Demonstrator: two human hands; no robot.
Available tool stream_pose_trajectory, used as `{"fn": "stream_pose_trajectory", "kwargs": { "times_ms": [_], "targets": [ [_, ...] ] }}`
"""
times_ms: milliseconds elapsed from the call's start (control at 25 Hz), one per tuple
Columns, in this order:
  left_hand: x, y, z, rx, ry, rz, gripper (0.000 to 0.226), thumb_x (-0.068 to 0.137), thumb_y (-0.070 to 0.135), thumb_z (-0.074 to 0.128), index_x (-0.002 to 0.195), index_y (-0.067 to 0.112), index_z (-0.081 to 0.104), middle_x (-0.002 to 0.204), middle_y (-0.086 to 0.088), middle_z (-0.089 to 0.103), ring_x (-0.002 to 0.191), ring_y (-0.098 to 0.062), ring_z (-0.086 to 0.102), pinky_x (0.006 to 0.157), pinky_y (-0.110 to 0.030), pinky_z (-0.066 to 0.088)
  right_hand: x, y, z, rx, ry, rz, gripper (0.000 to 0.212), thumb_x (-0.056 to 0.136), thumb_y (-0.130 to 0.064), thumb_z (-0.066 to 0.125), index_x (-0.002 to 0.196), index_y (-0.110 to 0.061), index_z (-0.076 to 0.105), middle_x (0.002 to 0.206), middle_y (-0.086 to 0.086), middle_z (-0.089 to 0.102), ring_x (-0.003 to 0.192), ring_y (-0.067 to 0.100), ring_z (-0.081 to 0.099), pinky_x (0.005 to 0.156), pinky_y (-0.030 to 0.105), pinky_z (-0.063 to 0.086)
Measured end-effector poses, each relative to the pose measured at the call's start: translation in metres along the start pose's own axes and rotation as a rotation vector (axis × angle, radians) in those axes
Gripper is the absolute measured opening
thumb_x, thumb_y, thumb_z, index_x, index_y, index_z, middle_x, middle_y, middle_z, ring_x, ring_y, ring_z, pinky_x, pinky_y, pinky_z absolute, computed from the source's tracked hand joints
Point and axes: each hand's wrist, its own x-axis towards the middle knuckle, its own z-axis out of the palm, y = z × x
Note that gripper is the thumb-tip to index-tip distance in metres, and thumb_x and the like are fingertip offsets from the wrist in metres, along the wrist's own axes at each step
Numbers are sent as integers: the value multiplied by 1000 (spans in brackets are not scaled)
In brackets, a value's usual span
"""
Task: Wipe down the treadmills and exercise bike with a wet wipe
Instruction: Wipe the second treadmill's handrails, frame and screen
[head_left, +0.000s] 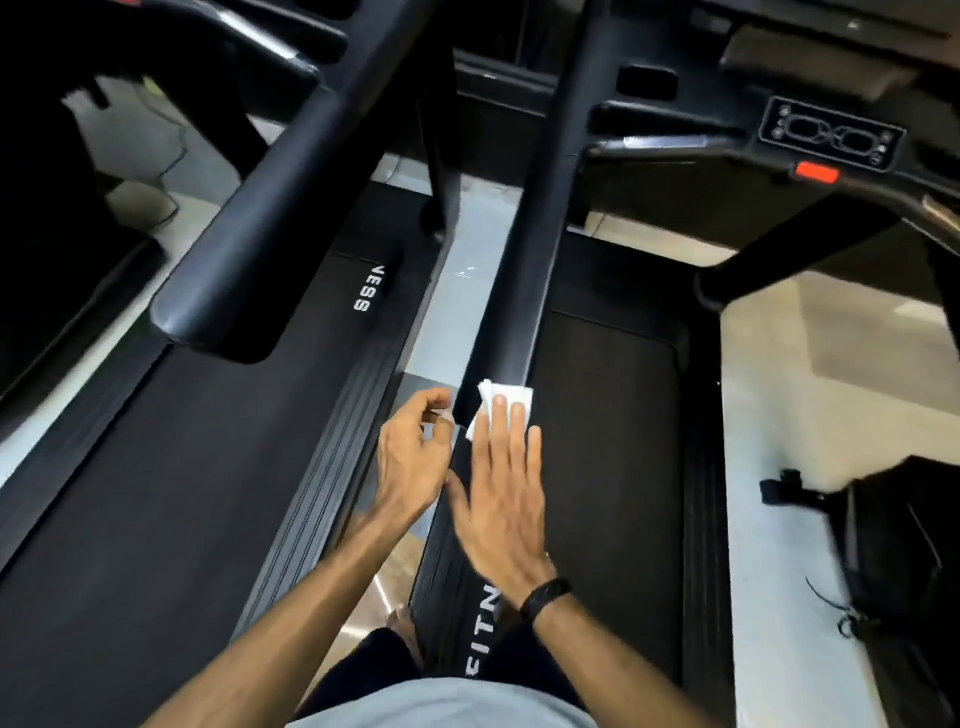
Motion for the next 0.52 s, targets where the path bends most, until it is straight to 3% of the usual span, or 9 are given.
{"fn": "stream_pose_trajectory", "kwargs": {
  "times_ms": [160, 320, 360, 440, 520],
  "targets": [
    [16, 17, 6, 7, -139, 45, 30, 95, 4, 60, 123, 12, 69, 117, 1, 70, 107, -8, 65, 97, -29, 53, 8, -40, 9, 232, 45, 269, 82, 88, -30, 27, 158, 1, -3, 165, 21, -15, 154, 33, -13, 126, 51, 8],
    [32, 26, 11, 97, -146, 34, 18, 95, 11, 63, 104, 22, 74, 104, 6, 69, 89, 0, 64, 87, -28, 53, 19, -53, -4, 1075, 139, 536, 78, 103, -34, 36, 152, -27, -25, 162, -10, -23, 151, 2, -17, 119, 17, -11],
    [35, 27, 12, 140, -157, 31, 15, 95, 14, 64, 100, 24, 74, 102, 7, 68, 85, 2, 64, 85, -28, 53, 22, -54, -3, 1283, 145, 646, 80, 103, -47, 39, 154, -30, -19, 164, -13, -17, 150, -5, -11, 117, 12, -8],
    [44, 30, 15, 224, -186, 38, 5, 92, 21, 71, 96, 23, 73, 98, 4, 69, 82, -1, 64, 81, -28, 54, 41, -50, 2, 1791, 108, 941, 103, 82, -86, 40, 161, -26, 13, 167, -7, 14, 150, -2, 12, 123, 21, 7],
    [54, 37, 17, 309, -234, 39, 13, 85, 25, 79, 94, 19, 71, 91, 1, 69, 77, -9, 64, 75, -27, 54, 67, -31, 4, 2179, 59, 1193, 107, 75, -91, 29, 153, -19, 40, 156, 3, 43, 147, 12, 32, 125, 34, 17]
  ]
}}
